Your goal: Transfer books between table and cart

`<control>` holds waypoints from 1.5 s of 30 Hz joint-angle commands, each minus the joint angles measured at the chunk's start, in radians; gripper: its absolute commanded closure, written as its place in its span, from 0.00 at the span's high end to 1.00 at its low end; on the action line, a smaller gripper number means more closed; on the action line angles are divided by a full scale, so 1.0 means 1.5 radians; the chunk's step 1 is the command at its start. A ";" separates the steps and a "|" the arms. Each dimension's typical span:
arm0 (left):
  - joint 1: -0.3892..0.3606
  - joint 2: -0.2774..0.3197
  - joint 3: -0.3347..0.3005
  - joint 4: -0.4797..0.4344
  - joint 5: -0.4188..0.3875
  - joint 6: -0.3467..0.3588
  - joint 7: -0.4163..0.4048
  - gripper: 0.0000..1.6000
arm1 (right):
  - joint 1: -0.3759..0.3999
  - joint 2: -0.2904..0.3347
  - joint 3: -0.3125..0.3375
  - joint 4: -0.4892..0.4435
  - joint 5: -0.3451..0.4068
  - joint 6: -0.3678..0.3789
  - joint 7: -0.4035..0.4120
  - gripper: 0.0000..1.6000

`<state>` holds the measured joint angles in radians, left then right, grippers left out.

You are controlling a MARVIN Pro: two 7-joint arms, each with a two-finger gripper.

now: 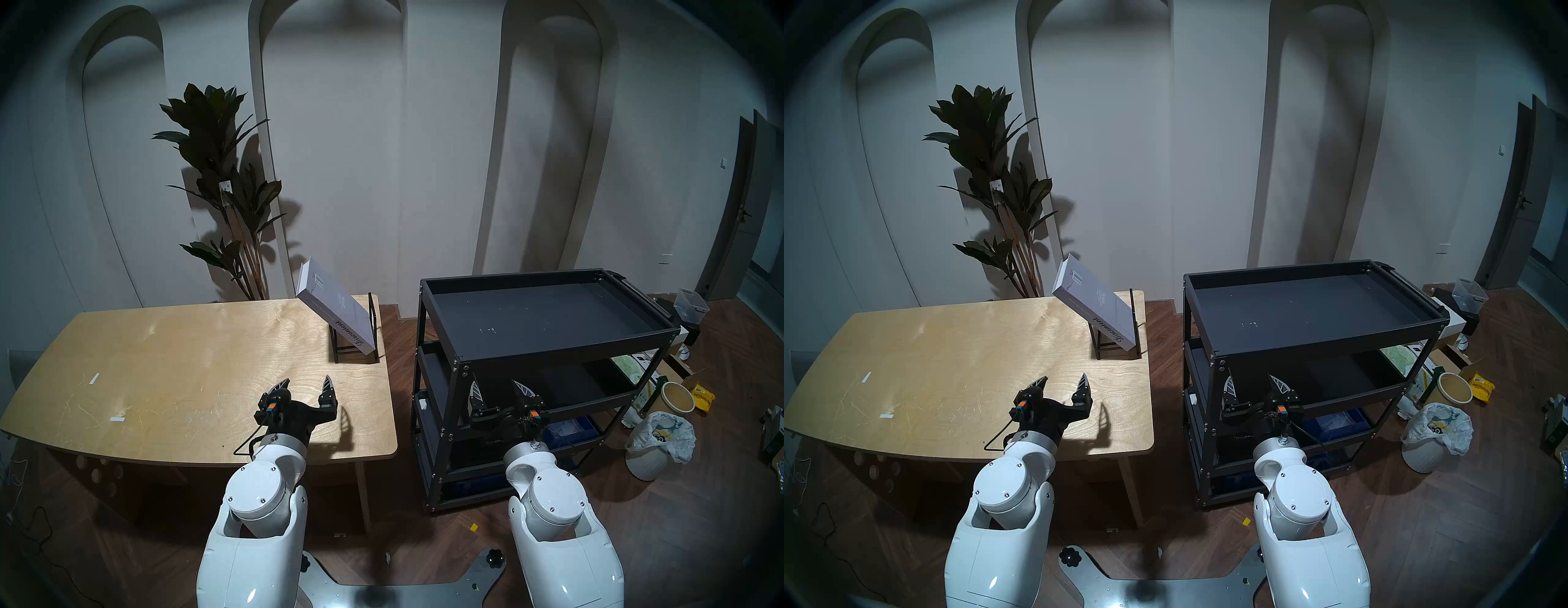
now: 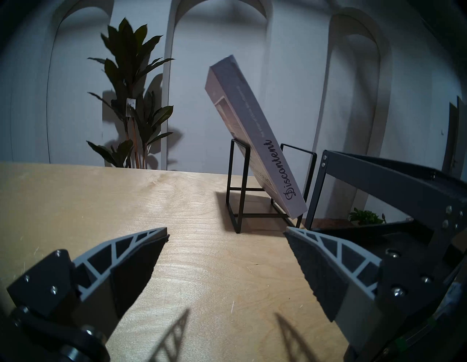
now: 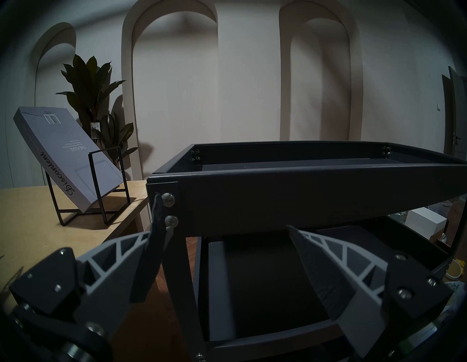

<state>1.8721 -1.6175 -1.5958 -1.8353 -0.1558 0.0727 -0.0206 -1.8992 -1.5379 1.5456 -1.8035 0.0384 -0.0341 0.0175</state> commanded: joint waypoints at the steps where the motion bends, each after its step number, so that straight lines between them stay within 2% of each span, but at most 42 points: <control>1: -0.038 0.003 0.007 -0.061 -0.115 0.021 0.023 1.00 | 0.004 0.014 0.002 -0.043 -0.001 -0.016 0.014 1.00; 11: -0.114 0.013 0.050 -0.079 -0.221 0.048 0.103 1.00 | 0.011 0.021 0.014 -0.063 0.007 -0.030 0.024 1.00; 16: -0.123 0.014 0.063 -0.086 -0.251 0.057 0.142 1.00 | 0.002 0.018 0.017 -0.073 0.026 -0.044 0.035 1.00; 23: -0.146 0.015 0.079 -0.084 -0.262 0.051 0.175 1.00 | 0.002 0.014 0.018 -0.072 0.032 -0.058 0.036 1.00; 34: -0.199 0.016 0.125 -0.030 -0.179 -0.044 0.260 1.00 | 0.010 0.007 0.015 -0.070 0.041 -0.065 0.038 1.00; 45: -0.247 0.008 0.156 0.032 -0.135 -0.089 0.316 1.00 | 0.008 0.000 0.020 -0.082 0.048 -0.074 0.027 1.00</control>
<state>1.5814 -1.5948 -1.3857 -1.8069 -0.4078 -0.0058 0.4192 -1.8910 -1.5268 1.5702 -1.8895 0.1065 -0.1222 0.0687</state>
